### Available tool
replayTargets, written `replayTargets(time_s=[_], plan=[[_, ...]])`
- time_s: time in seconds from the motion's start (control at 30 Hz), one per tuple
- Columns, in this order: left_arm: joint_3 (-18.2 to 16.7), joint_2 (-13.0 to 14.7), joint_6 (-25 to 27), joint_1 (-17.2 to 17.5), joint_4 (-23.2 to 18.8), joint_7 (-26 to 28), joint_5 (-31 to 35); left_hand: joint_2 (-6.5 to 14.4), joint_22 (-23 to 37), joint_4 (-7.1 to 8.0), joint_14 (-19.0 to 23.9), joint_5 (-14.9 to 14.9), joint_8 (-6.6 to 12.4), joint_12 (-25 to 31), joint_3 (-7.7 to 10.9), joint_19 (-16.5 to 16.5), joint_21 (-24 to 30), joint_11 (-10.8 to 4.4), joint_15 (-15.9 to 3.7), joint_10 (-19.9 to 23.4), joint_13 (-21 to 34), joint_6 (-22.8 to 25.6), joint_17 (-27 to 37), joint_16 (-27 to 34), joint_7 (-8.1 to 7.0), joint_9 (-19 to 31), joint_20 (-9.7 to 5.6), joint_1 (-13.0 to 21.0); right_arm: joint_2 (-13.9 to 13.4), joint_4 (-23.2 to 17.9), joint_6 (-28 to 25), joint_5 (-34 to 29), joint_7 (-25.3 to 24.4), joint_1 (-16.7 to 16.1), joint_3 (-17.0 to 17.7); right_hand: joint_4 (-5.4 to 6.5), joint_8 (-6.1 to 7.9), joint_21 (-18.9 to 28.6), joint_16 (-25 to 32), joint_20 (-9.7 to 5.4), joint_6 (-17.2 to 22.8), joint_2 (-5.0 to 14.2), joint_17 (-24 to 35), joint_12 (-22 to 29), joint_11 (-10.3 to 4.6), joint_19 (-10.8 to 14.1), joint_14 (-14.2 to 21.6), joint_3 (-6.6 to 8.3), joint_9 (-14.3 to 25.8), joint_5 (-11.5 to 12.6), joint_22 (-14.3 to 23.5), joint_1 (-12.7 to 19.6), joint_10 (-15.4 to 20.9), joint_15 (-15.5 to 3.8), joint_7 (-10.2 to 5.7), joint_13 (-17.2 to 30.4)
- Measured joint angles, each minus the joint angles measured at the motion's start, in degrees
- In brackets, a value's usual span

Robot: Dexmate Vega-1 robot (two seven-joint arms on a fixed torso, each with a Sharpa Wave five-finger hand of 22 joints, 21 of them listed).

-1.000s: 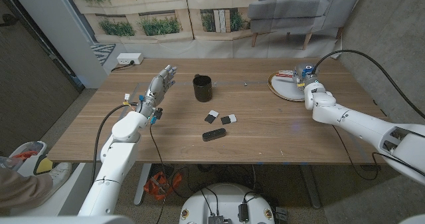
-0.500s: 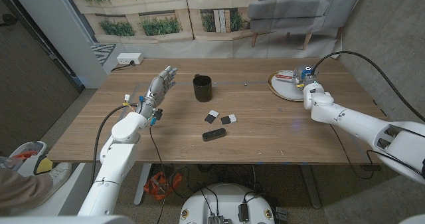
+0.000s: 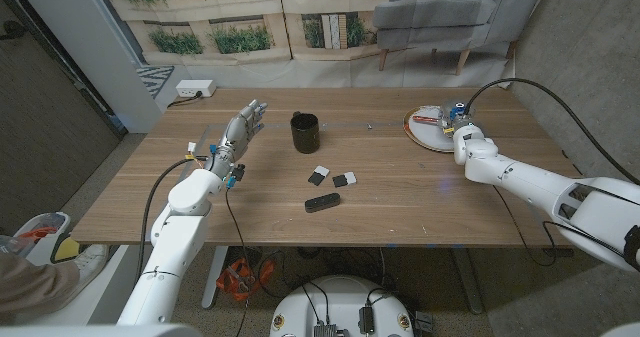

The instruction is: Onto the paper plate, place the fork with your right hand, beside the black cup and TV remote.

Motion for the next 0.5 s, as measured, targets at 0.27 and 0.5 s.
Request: replayTargets(time_s=[0.27, 0.5], plan=[[0.1, 0.0, 0.0, -0.5, 0.8, -0.1, 0.0, 0.0, 0.0, 0.0, 0.0, 0.0, 0.0, 0.0, 0.0, 0.0, 0.0, 0.0, 0.0, 0.0, 0.0, 0.0, 0.0, 0.0, 0.02, 0.0, 0.0, 0.0, 0.9, 1.6, 0.0, 0.0, 0.4, 0.5, -0.4, -0.02, 0.0, 0.0, 0.0, 0.1, 0.0, 0.0, 0.0, 0.0, 0.23, -0.1, -0.2, -0.02, 0.0, 0.0, 0.0, 0.0, -0.2, 0.22, 0.0, 0.0], [0.1, 0.0, -0.1, -0.8, 1.3, -0.2, -0.1, 0.0, 0.0, 0.0, 0.0, 0.0, 0.0, 0.0, 0.0, 0.0, 0.0, 0.0, 0.0, 0.0, 0.0, 0.0, 0.0, 0.0, 0.03, 0.0, 0.0, 0.0, 1.3, 2.2, -0.3, 0.1, 0.5, 0.6, -0.5, -0.03, 0.0, 0.0, -0.5, 0.0, -0.1, 0.0, 0.0, -0.2, -0.1, -0.6, -0.7, -0.03, 0.0, -0.1, 0.0, 0.0, -0.7, 0.21, -0.11, -0.2]])
